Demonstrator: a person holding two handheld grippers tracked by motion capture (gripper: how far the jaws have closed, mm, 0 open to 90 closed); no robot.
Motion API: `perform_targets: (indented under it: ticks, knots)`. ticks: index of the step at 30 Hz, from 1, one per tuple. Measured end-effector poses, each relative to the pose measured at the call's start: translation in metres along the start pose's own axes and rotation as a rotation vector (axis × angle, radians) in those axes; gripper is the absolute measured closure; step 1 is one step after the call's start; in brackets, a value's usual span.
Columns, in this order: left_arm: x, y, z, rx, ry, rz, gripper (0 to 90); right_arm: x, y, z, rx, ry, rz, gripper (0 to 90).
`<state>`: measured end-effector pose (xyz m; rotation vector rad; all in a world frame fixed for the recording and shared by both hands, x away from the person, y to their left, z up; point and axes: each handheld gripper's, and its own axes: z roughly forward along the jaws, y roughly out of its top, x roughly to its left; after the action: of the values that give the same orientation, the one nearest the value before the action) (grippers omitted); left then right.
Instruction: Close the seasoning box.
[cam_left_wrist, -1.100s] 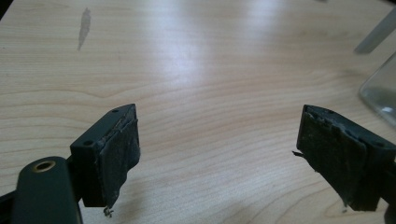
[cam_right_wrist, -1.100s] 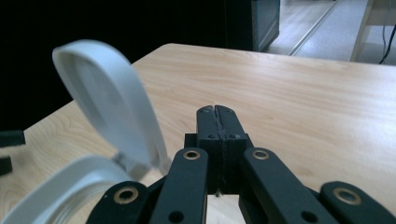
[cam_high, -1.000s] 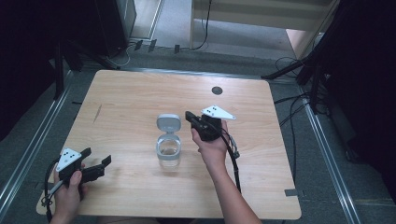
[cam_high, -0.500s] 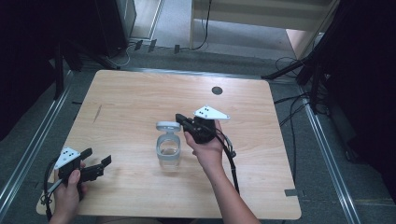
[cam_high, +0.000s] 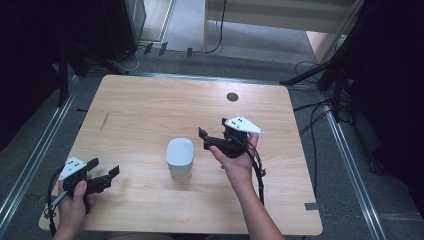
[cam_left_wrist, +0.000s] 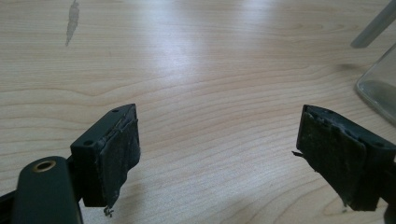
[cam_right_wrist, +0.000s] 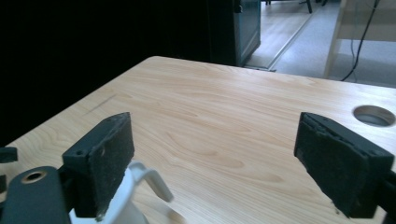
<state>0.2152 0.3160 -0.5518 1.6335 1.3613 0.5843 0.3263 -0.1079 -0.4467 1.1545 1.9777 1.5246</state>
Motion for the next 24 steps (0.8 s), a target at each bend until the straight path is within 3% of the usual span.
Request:
perform_targets:
  ticks: [5,10,21,24]
  knots:
    - [-0.001,0.0,0.001,0.0,0.002,0.005,13.7,-0.019,-0.009,-0.014,0.013,-0.006,0.038,11.8]
    - [-0.001,0.0,0.001,0.002,0.0,0.007,13.7,-0.04,-0.022,-0.034,0.016,-0.058,0.054,13.2]
    - [-0.002,0.0,0.001,0.003,0.0,0.013,13.7,-0.07,-0.053,-0.075,0.035,-0.129,0.08,13.2]
    - [-0.002,0.0,0.001,0.005,0.002,0.013,13.7,-0.08,-0.066,-0.09,0.036,-0.149,0.11,13.3]
